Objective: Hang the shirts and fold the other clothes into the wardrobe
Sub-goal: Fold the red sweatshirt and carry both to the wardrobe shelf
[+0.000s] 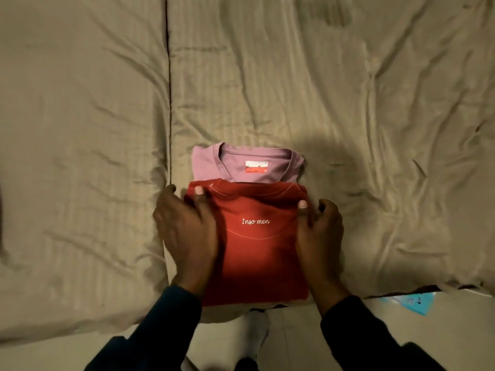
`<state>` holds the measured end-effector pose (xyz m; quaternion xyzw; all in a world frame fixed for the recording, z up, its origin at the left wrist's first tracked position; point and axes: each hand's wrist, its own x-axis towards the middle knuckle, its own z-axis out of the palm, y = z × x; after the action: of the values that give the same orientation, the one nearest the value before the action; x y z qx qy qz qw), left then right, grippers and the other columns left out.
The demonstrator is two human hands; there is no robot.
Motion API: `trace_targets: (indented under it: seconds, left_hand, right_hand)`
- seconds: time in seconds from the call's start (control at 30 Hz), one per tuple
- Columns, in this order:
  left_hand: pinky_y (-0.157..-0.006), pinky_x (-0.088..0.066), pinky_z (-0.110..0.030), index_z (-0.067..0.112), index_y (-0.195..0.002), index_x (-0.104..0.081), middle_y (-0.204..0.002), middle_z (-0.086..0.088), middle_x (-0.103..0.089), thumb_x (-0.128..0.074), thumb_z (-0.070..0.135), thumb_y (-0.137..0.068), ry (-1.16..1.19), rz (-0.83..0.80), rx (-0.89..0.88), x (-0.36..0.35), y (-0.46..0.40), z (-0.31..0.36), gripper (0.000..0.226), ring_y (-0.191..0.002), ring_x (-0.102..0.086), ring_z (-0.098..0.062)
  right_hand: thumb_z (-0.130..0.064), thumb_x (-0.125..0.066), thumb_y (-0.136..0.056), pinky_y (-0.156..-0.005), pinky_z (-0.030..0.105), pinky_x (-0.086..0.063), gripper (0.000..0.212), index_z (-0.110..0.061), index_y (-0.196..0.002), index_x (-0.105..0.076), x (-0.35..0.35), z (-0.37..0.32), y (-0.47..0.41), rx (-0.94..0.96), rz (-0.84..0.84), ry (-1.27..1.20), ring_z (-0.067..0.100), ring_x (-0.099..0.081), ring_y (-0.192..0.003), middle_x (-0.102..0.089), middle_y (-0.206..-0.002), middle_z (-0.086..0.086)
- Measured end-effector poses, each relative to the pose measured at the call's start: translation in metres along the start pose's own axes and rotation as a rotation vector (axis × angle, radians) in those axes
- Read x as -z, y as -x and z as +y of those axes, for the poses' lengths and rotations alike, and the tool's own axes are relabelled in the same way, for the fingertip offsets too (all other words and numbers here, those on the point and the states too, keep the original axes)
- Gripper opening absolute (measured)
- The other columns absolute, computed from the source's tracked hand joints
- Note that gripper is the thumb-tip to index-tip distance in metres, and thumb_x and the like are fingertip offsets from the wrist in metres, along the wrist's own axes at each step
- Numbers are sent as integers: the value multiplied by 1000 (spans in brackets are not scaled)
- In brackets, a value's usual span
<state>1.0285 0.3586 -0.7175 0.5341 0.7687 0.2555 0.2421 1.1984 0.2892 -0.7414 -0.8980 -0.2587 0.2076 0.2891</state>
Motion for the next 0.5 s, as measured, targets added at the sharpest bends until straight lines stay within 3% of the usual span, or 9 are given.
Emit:
trace_targets:
  seconds: [0.07, 0.13, 0.23, 0.37, 0.43, 0.5]
  left_hand:
    - [-121, -16, -42, 6, -152, -31, -160, -16, -30, -30, 44, -103, -82, -60, -243, -11, 9, 4, 63, -150, -22, -31]
    - [-124, 2, -39, 20, -159, -18, -168, -1, -5, -18, 47, -103, -205, -168, -406, -26, 10, -8, 63, -155, 4, -17]
    - [-124, 7, -41, 27, -160, -3, -166, 8, 10, -10, 55, -99, -190, -276, -300, -47, -3, -31, 67, -152, 17, -10]
    - [-126, -1, -44, 17, -160, -1, -168, 0, 4, -20, 58, -102, -33, -339, -59, -59, -22, -35, 73, -154, 7, -14]
    - [-125, -12, -43, 10, -158, -16, -166, -10, -15, -31, 58, -101, 20, -271, -49, -52, -17, -28, 76, -154, -11, -22]
    - [-115, -33, -44, 7, -142, -41, -146, -16, -47, -49, 61, -95, 54, -208, 45, -40, -14, -27, 72, -137, -40, -31]
  right_hand:
    - [-48, -40, -99, -102, 45, -37, 63, -2, -141, -47, -5, -6, 14, 196, 119, 100, 39, -46, -131, -47, -145, 22]
    - [-51, -25, -102, -109, 43, -29, 68, -7, -151, -37, -20, -7, 25, 382, 38, 201, 32, -34, -143, -33, -158, 16]
    - [-55, -15, -102, -117, 46, -21, 70, -13, -158, -23, -44, 3, 17, 405, -93, 293, 27, -21, -151, -19, -165, 10]
    - [-55, -17, -99, -116, 46, -25, 72, -15, -157, -25, -60, 6, 2, 390, -127, 293, 27, -24, -150, -23, -164, 9]
    - [-57, -20, -96, -117, 40, -23, 73, -16, -156, -27, -53, 7, -2, 327, -117, 165, 24, -27, -148, -27, -162, 8]
    - [-60, -34, -95, -114, 38, -32, 71, -18, -151, -35, -36, 8, -12, 113, -111, -73, 24, -42, -138, -41, -153, 10]
